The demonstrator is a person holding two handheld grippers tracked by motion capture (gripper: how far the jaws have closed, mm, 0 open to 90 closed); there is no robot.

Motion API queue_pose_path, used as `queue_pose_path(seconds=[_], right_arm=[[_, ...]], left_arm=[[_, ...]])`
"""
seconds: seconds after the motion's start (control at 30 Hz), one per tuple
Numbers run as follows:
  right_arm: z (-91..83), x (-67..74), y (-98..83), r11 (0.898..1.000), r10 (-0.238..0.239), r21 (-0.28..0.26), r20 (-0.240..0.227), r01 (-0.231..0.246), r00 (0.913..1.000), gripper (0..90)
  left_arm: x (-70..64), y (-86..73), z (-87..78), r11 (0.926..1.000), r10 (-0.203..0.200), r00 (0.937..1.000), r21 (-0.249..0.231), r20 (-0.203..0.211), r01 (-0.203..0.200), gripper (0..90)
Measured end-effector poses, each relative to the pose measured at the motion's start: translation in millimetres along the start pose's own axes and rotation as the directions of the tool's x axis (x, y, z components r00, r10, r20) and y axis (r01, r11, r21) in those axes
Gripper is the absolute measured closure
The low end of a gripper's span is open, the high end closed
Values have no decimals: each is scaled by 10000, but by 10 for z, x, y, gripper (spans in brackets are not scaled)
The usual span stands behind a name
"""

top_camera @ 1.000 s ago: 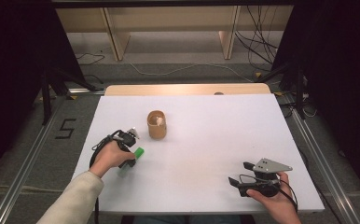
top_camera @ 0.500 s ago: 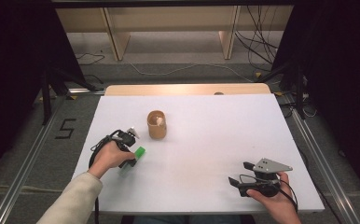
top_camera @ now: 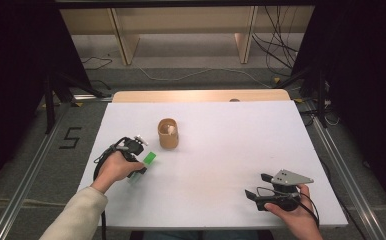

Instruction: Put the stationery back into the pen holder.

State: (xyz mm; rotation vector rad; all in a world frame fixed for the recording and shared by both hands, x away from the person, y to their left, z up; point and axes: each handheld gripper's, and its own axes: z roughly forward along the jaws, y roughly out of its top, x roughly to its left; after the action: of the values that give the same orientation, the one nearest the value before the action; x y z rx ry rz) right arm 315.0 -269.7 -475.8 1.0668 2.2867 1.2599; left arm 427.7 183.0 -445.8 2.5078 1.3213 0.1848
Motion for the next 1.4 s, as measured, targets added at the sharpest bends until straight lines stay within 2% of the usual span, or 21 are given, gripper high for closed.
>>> queue_pose_path(seconds=[0.23,0.37,0.5,0.63,0.73,0.87,0.97,1.27,1.4], right_arm=[[1,1,0,10000,8,-28,-23,-8,10000,166],[0,3,0,10000,8,5,-16,-8,10000,165],[3,2,0,10000,-7,3,-17,7,10000,166],[2,5,0,10000,0,11,-32,0,10000,166],[2,3,0,10000,7,9,-36,-7,10000,166],[3,3,0,10000,6,12,-39,-6,10000,166],[3,4,0,10000,6,15,-42,-6,10000,166],[2,-6,3,10000,21,11,-25,-21,10000,166],[1,-6,3,10000,34,28,-14,-34,10000,166]], left_arm=[[23,-16,-46,9974,98,9998,-712,-163,-110,664],[26,-30,-55,9931,180,9995,-1153,-258,-208,664],[36,-38,-59,9909,271,9993,-1314,-275,-305,664],[54,-37,-88,9831,154,9993,-1821,-338,-213,664],[64,-33,-109,9757,194,9990,-2172,-403,-277,664],[68,-27,-127,9619,62,9989,-2727,-459,-185,664],[74,-22,-139,9562,41,9988,-2922,-490,-183,664],[85,1,-172,9248,-31,9984,-3799,-563,-186,664],[84,10,-178,9156,-71,9984,-4017,-567,-163,664]])
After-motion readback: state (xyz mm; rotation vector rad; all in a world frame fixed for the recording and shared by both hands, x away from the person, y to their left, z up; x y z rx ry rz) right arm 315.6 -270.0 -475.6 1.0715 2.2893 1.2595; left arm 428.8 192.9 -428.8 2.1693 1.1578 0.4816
